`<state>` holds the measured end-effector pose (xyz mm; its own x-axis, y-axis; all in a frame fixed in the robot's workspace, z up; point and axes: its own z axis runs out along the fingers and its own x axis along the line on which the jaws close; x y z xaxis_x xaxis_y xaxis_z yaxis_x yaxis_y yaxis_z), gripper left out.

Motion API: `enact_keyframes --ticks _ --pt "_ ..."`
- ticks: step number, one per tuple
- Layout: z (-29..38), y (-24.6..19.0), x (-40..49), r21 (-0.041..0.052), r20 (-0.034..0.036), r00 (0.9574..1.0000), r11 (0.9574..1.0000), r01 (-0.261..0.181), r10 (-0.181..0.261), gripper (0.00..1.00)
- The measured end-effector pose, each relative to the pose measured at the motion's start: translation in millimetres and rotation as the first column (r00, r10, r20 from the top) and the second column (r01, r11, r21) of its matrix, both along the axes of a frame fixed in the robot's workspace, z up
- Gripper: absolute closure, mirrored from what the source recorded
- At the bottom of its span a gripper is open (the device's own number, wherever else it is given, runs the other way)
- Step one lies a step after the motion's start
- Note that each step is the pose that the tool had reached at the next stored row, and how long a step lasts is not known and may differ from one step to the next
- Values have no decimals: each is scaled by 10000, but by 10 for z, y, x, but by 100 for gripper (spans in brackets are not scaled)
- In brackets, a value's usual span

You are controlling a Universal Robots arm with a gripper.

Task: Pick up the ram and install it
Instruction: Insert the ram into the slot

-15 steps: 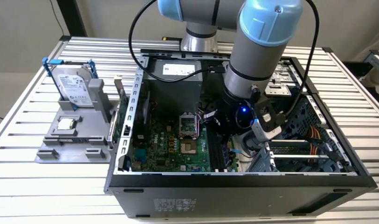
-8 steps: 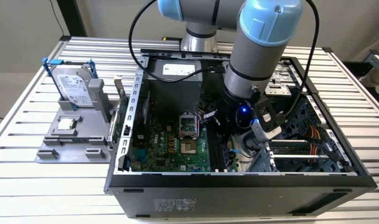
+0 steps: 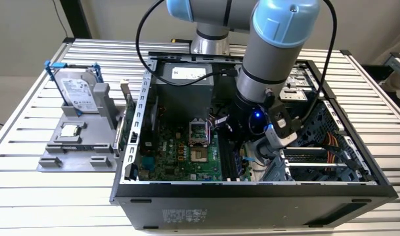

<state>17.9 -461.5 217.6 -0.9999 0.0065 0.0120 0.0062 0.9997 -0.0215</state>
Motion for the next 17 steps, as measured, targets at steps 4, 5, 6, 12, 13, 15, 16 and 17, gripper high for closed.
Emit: enact_keyframes --ticks 4,5,6,12,13,15,16,17 --pt "5 2 0 4 1 10000 10000 0 0 100" --pt "7 3 0 2 0 10000 10000 1 -1 100" --pt "9 4 0 -2 -1 10000 10000 3 -3 100" --pt "13 6 0 -7 -1 10000 10000 44 -44 100" --pt "13 6 0 -7 -1 10000 10000 52 -52 100" --pt "12 6 -4 -11 1 9999 9999 103 -103 100" --pt "10 6 -6 -10 3 9999 9999 137 -137 100" --pt "7 6 -8 -10 6 9999 9999 173 -173 100"
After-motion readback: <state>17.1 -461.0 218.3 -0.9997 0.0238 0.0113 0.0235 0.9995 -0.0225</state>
